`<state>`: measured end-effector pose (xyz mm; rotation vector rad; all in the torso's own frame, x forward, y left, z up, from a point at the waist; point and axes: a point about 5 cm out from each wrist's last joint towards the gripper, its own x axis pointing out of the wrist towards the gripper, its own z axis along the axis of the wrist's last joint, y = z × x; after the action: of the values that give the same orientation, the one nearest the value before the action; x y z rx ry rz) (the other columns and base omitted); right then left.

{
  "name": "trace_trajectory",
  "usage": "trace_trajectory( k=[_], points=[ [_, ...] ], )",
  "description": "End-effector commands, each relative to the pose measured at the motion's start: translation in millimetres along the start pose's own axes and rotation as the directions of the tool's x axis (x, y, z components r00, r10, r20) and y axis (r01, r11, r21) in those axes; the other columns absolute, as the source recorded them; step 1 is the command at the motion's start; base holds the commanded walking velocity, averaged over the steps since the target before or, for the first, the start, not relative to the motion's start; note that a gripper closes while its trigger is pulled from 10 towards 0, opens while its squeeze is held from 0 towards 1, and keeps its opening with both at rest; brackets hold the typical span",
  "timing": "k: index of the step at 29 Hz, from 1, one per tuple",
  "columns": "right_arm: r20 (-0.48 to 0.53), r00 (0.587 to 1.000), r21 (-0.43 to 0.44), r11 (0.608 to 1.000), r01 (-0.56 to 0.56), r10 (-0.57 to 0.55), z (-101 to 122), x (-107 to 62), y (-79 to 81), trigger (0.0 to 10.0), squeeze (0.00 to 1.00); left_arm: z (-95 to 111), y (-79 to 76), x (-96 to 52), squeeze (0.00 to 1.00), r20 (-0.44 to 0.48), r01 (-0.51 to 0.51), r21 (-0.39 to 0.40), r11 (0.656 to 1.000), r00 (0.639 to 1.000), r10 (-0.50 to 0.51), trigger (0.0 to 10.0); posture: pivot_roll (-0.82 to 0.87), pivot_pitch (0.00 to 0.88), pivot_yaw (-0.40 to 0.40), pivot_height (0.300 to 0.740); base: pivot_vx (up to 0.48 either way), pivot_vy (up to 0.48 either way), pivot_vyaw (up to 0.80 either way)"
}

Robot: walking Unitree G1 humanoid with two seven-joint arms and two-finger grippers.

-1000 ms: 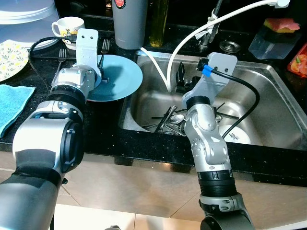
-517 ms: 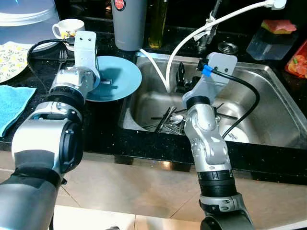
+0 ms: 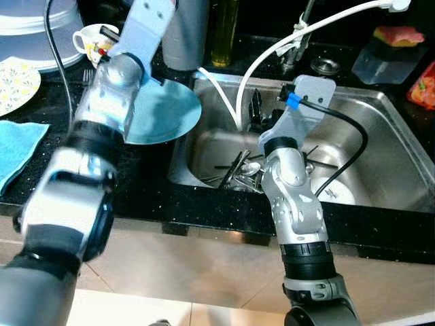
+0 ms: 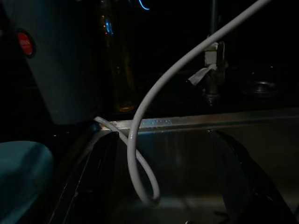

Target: Kitchen organization

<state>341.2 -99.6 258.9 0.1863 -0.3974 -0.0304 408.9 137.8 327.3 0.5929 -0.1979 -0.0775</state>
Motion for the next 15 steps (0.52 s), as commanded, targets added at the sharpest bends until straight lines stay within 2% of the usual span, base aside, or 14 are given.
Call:
trace_trajectory(
  k=[1,4,6,7,8,9,11,12,15],
  points=[
    [-0.011,1.000,0.007,1.000,-0.002,0.003,-1.8,-1.0,-0.5,10.0,0.00,1.5,-15.9,-9.3,0.00,0.030,0.082,0.013,0.997,0.996,-0.082,10.0,0.30,0.114,-0.045,0.740,0.000,0.000,0.00],
    [-0.012,1.000,0.000,1.000,-0.008,0.008,-1.4,-0.9,-2.1,10.0,0.00,3.0,-38.4,-23.9,0.00,0.069,0.195,0.006,0.981,0.978,-0.195,10.0,0.29,0.110,-0.053,0.740,0.000,0.000,0.00],
    [-0.012,1.000,0.000,1.000,-0.008,0.008,-1.4,-0.9,-2.1,10.0,0.00,3.0,-38.4,-23.9,0.00,0.069,0.195,0.006,0.981,0.978,-0.195,10.0,0.29,0.110,-0.053,0.740,0.000,0.000,0.00],
    [-0.012,1.000,-0.008,1.000,-0.007,0.007,-1.2,-0.9,-4.5,10.0,0.00,6.4,-52.0,-35.8,0.00,0.105,0.287,0.006,0.958,0.952,-0.286,10.0,0.28,0.108,-0.057,0.740,0.000,0.000,0.00],
    [-0.013,1.000,-0.012,1.000,-0.005,0.005,-1.2,-0.9,-6.0,10.0,0.00,8.5,-58.6,-43.2,0.00,0.125,0.343,0.006,0.939,0.932,-0.341,10.0,0.28,0.106,-0.060,0.740,0.000,0.000,0.00],
    [-0.013,1.000,-0.012,1.000,-0.005,0.005,-1.2,-0.9,-6.0,10.0,0.00,8.5,-58.6,-43.2,0.00,0.125,0.343,0.006,0.939,0.932,-0.341,10.0,0.28,0.106,-0.060,0.740,0.000,0.000,0.00],
    [-0.013,1.000,-0.019,1.000,-0.001,0.001,-1.0,-0.8,-8.7,10.0,0.00,9.9,-67.2,-53.1,0.00,0.145,0.441,-0.015,0.898,0.889,-0.434,10.0,0.28,0.104,-0.065,0.740,0.000,0.000,0.00],
    [-0.013,1.000,-0.019,1.000,-0.001,0.001,-1.0,-0.8,-8.7,10.0,0.00,9.9,-67.2,-53.1,0.00,0.145,0.441,-0.015,0.898,0.889,-0.434,10.0,0.28,0.104,-0.065,0.740,0.000,0.000,0.00],
    [-0.006,1.000,-0.030,1.000,0.004,-0.004,1.0,0.6,-12.6,10.0,0.00,7.6,-77.5,-58.0,0.00,0.128,0.574,-0.029,0.818,0.814,-0.567,10.0,0.28,0.101,-0.073,0.740,0.000,0.000,0.00]
  ],
)
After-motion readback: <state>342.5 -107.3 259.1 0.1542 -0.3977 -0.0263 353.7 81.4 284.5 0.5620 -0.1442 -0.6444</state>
